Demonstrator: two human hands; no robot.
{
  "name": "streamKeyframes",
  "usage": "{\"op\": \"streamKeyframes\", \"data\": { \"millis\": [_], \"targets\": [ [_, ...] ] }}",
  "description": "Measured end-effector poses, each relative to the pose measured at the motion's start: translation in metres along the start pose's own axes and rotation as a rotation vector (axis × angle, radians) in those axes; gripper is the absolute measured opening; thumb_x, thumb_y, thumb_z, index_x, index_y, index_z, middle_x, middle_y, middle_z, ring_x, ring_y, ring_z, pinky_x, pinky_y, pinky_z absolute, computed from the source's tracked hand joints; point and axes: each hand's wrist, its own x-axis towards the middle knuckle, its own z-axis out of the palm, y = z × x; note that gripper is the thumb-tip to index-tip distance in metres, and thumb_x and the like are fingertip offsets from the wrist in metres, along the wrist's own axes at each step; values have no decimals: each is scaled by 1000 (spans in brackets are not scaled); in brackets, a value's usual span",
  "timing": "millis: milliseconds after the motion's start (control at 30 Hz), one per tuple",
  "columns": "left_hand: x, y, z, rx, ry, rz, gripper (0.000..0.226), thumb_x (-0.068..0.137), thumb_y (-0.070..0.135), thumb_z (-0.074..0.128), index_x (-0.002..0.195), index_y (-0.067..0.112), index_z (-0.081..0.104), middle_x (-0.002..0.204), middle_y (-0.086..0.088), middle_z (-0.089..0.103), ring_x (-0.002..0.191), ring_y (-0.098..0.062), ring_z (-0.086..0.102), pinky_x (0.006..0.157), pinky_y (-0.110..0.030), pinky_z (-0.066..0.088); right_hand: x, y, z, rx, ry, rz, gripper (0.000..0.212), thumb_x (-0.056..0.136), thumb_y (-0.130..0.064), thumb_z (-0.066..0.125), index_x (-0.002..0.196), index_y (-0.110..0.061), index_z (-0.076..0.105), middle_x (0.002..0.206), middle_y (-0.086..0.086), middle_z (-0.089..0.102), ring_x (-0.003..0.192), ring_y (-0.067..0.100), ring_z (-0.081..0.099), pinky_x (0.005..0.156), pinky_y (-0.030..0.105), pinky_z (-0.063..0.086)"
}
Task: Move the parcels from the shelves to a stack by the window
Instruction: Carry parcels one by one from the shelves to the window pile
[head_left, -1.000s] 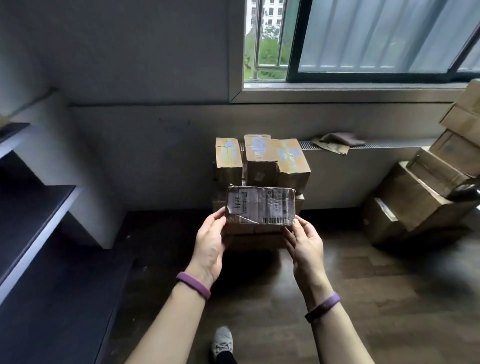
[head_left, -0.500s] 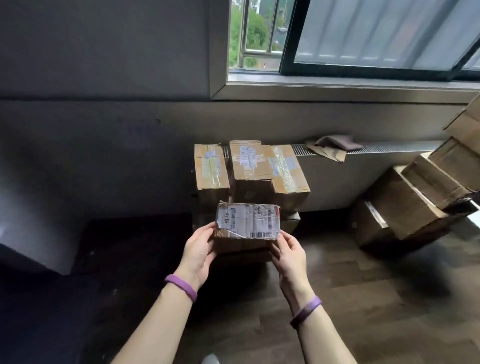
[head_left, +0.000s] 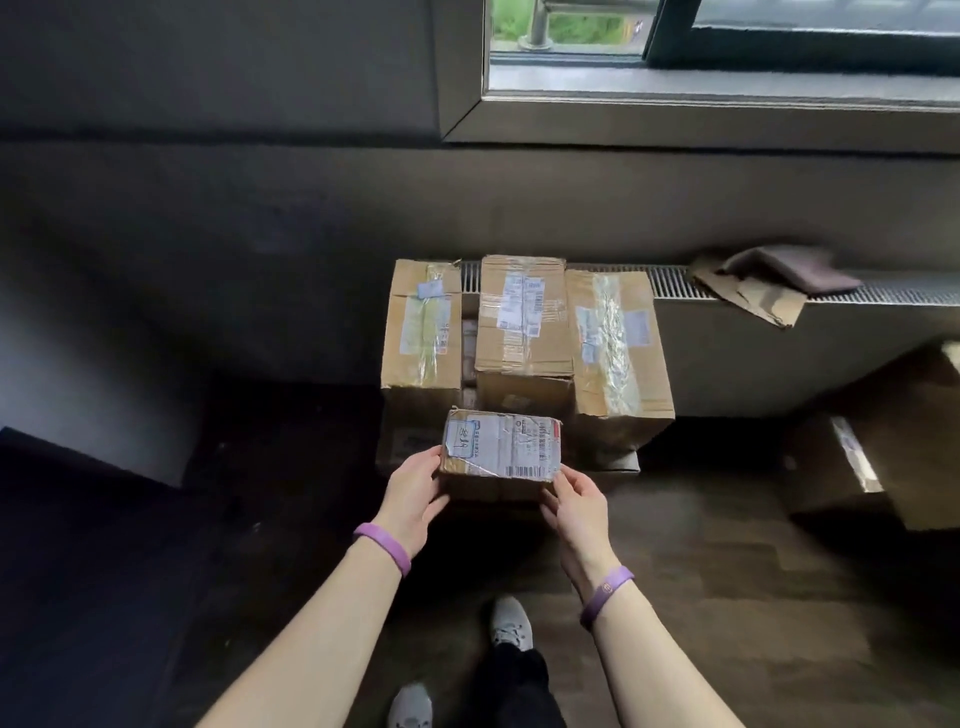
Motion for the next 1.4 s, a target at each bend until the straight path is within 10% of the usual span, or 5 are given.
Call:
{"op": "streamKeyframes", "data": {
  "millis": [500,667,967,1167,1400],
  "targets": [
    [122,-29,48,-81,149,-182,23,99,21,51,119,20,64,105,9,66,114,-16,47,106,-36,37,140,23,1,-267,79,179,26,98,-10,53,122,-4,63,93,4,68,79,15,60,90,39,52],
    [138,-34,57,-113,203,-158,19,100,15,49,115,19,59,111,0,66,116,-16,50,108,-37,36,151,25,9,-288,130,209,28,97,-12,54,124,-9,61,123,14,66,116,32,62,106,49,47],
    [134,-40,58,-111,251,-176,28,100,17,48,127,23,51,110,3,62,119,-19,46,108,-43,36,137,15,9,-300,102,229,33,97,-15,54,129,-10,53,121,11,63,115,31,61,105,50,46],
    [100,-23,56,-209,274,-176,42,102,19,47,143,14,42,146,-11,46,138,-33,40,107,-45,38,101,3,13,-287,155,169,12,96,-17,52,107,-12,49,97,5,61,95,27,66,95,48,52],
    [29,5,17,-325,324,-55,49,102,29,44,148,12,38,149,-12,45,135,-32,44,107,-45,38,40,-38,71,-230,-323,106,19,103,-26,47,115,-14,56,113,7,64,108,25,65,90,38,53]
  ]
}}
